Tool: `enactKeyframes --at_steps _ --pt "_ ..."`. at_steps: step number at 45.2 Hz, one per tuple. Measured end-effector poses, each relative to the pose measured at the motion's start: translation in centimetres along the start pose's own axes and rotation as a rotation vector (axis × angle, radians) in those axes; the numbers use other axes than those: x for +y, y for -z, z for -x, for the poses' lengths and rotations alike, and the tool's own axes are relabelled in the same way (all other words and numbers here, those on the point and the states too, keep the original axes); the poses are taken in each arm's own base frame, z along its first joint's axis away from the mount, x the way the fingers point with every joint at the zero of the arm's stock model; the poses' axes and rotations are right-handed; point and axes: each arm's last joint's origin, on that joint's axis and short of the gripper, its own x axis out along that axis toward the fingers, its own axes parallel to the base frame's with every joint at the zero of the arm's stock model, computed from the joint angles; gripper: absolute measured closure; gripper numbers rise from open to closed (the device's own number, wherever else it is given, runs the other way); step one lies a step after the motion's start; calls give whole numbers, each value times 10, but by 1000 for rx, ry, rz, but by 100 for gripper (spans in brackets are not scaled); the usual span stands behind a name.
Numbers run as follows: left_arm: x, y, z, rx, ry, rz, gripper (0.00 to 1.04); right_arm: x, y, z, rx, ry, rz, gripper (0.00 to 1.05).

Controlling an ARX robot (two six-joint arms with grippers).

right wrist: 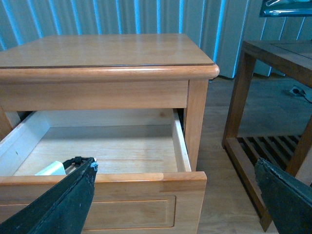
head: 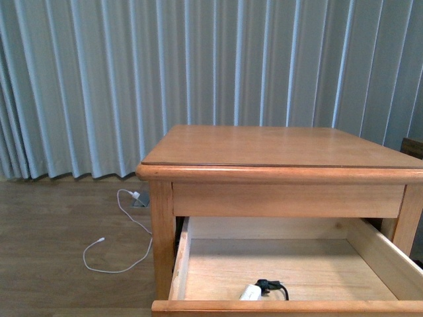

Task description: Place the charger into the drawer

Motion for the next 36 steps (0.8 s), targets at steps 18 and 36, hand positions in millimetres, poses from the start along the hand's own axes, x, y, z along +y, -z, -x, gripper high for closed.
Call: enactKeyframes --at_steps 18,36 --pt "0 0 0 0 0 0 10 24 1 -25 287 34 2 8" --pt "0 0 0 0 0 -3 6 49 27 -80 579 -113 23 8"
